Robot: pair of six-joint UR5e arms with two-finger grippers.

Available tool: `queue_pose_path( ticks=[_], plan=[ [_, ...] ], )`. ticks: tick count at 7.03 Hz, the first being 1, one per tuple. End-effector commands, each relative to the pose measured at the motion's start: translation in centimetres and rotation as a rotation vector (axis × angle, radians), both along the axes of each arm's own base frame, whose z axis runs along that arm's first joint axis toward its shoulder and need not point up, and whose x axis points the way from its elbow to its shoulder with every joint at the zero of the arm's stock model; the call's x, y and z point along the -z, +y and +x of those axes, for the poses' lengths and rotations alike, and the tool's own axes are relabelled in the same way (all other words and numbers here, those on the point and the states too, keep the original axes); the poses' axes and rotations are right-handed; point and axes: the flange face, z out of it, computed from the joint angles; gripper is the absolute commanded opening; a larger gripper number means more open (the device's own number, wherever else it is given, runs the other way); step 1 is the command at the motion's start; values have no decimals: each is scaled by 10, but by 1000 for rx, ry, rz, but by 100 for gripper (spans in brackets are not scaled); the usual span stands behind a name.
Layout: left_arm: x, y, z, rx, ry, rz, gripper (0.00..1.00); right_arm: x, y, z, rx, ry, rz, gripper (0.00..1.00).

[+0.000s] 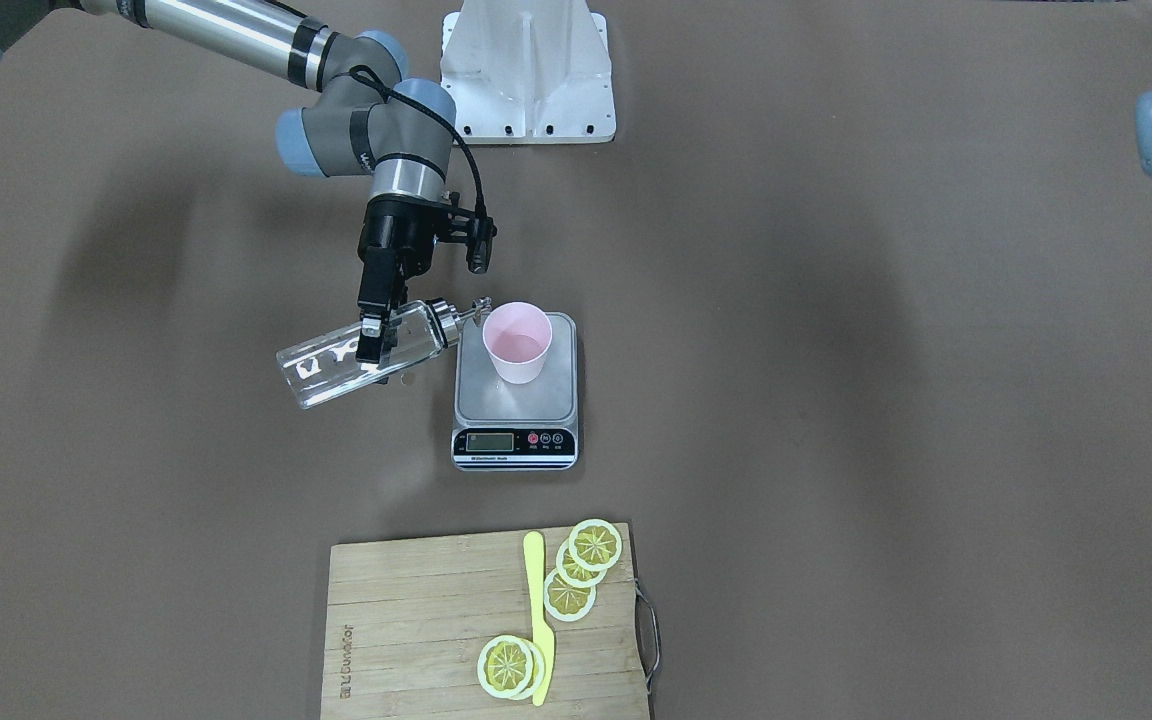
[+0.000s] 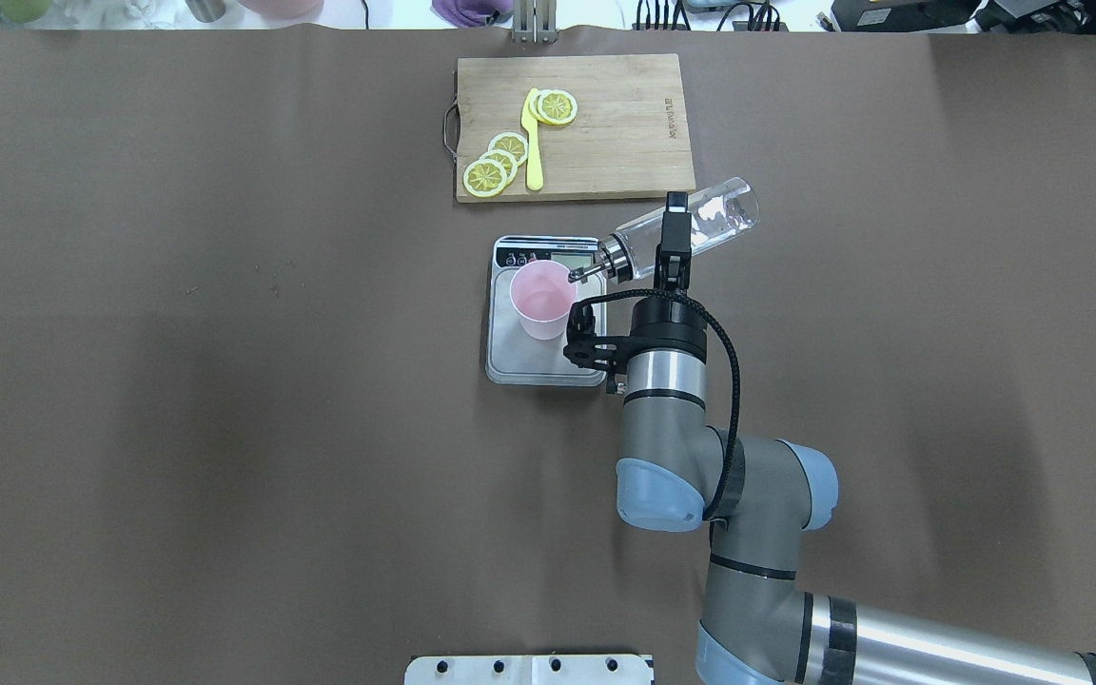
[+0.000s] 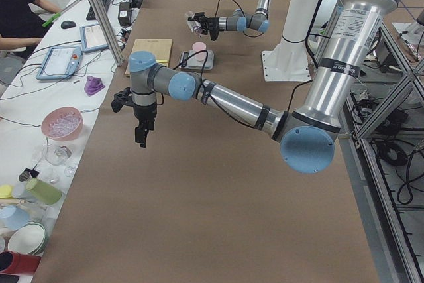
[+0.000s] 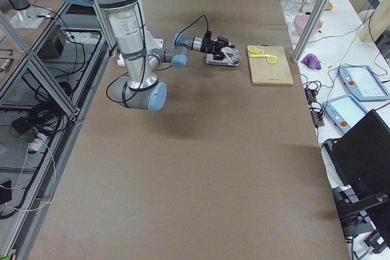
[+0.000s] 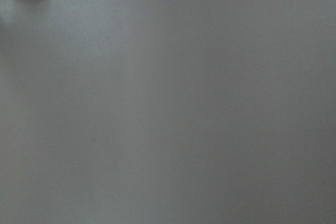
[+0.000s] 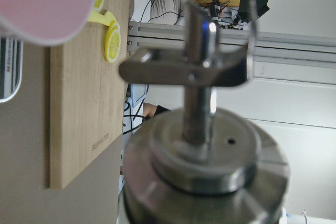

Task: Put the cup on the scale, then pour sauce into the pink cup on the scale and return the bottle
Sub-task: 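Tilt the bottle spout down into the pink cup with the right gripper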

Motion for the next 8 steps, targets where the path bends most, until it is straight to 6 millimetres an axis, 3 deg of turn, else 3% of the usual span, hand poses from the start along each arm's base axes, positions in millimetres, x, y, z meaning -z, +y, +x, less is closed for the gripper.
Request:
queue_pose_path(
  ticks=[1, 5, 8],
  plan=[
    [1, -1, 1, -1, 2, -2, 98, -1, -6, 3, -10, 25, -5, 0],
    [1, 0, 1, -1, 4, -1, 98, 1, -6, 3, -12, 49, -2, 0],
    [3, 0, 0, -1, 5, 3, 98, 9, -5, 7, -13, -61, 13, 0]
  ],
)
